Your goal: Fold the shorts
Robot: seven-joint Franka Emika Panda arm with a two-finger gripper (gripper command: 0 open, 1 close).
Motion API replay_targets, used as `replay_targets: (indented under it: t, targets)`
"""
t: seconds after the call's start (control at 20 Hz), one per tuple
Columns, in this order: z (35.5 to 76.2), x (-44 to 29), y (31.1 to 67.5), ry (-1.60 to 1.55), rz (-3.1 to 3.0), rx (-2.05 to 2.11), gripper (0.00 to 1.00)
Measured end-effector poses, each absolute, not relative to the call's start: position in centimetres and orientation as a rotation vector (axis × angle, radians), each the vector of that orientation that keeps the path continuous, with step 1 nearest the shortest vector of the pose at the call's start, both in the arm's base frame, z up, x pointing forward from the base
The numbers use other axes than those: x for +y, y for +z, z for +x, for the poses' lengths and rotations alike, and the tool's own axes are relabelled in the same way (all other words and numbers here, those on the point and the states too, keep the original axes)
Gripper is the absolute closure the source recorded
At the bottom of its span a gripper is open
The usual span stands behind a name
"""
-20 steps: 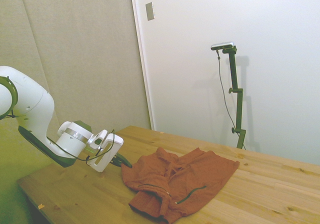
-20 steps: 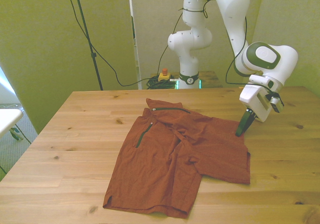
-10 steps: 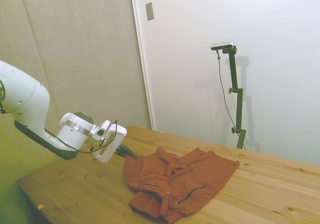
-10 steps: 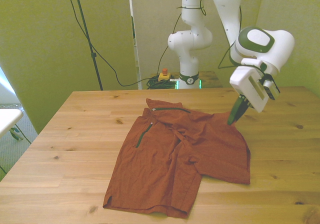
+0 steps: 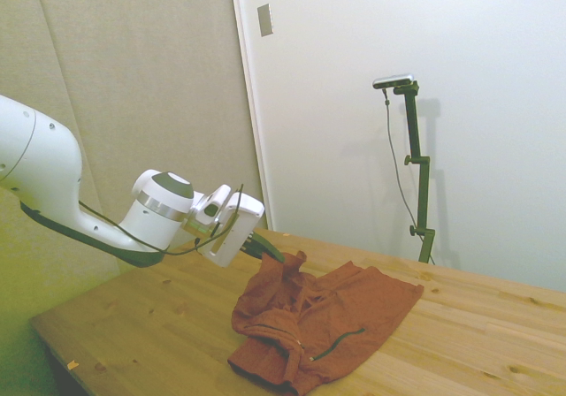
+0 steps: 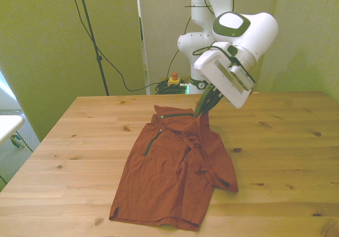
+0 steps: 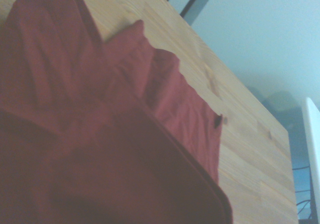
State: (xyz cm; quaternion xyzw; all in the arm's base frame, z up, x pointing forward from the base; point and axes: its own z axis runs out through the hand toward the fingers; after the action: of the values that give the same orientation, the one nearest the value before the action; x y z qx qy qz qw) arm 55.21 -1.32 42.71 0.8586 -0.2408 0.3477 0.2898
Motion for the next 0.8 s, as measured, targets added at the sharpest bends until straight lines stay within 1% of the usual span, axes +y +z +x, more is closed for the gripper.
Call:
replay_targets:
  t: [0.35, 0.65, 0.8]
  targets:
    - [58.2, -8.0, 44.1, 0.910, 2.251, -0.685, 1.00]
    - [61.7, -11.6, 47.8, 0.918, 2.230, -0.709, 1.00]
    - [64.2, -13.2, 48.6, 0.932, 2.205, -0.714, 1.00]
